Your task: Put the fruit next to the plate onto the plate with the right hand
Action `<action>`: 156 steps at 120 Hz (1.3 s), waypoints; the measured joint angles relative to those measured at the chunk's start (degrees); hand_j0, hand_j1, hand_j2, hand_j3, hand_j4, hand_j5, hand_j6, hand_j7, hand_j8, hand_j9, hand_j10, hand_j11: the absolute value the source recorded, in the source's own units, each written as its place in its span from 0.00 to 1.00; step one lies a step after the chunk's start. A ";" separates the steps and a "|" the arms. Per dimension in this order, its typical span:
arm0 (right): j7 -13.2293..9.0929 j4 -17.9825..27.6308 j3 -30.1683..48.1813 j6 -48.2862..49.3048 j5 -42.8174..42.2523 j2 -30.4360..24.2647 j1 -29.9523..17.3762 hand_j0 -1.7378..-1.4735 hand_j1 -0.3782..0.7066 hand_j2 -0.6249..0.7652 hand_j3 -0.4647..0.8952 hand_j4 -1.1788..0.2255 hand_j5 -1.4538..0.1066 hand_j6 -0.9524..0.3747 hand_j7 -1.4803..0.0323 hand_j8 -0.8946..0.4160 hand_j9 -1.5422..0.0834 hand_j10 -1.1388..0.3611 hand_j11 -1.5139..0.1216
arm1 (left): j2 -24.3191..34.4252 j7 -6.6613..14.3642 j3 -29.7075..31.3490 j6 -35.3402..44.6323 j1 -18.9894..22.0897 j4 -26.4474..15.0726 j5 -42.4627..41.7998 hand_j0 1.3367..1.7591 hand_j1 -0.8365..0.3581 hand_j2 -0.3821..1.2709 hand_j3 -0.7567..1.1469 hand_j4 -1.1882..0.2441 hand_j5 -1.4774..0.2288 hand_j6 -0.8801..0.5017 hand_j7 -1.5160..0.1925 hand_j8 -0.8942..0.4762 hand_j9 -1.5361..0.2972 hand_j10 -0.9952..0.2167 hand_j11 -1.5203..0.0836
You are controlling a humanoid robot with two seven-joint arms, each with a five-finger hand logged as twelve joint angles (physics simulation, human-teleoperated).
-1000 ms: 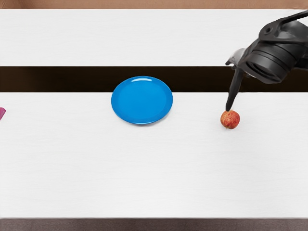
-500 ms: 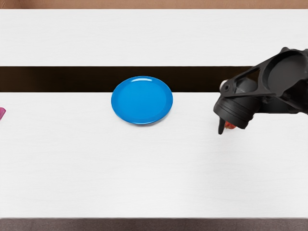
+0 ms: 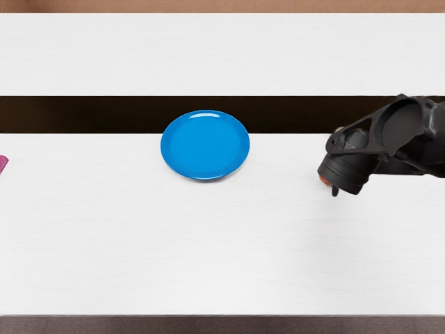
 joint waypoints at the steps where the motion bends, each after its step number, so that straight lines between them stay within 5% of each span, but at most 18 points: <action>1: 0.00 -0.26 0.01 0.00 -0.16 0.01 -0.30 0.30 0.24 0.42 0.34 0.70 0.77 0.57 0.81 0.53 0.79 0.63 0.77 | 0.00 0.00 0.00 0.00 0.00 0.00 0.00 0.76 0.98 0.23 0.40 0.82 0.86 0.63 0.88 0.65 0.83 0.81 0.94; 42: 0.00 -5.64 1.80 0.00 -3.86 0.39 -6.11 0.30 0.24 0.42 0.34 0.70 0.77 0.57 0.81 0.53 0.79 0.63 0.77 | 0.00 0.00 -0.01 -0.01 0.00 0.00 0.00 0.76 0.98 0.23 0.40 0.82 0.86 0.63 0.88 0.65 0.83 0.81 0.94; 156: 0.00 -6.52 2.04 0.00 -5.19 0.60 -7.00 0.30 0.36 0.41 0.34 0.63 0.68 0.49 0.72 0.45 0.71 0.56 0.69 | 0.00 0.00 0.00 0.01 0.00 0.00 0.00 0.76 0.98 0.23 0.40 0.82 0.86 0.63 0.88 0.65 0.83 0.81 0.94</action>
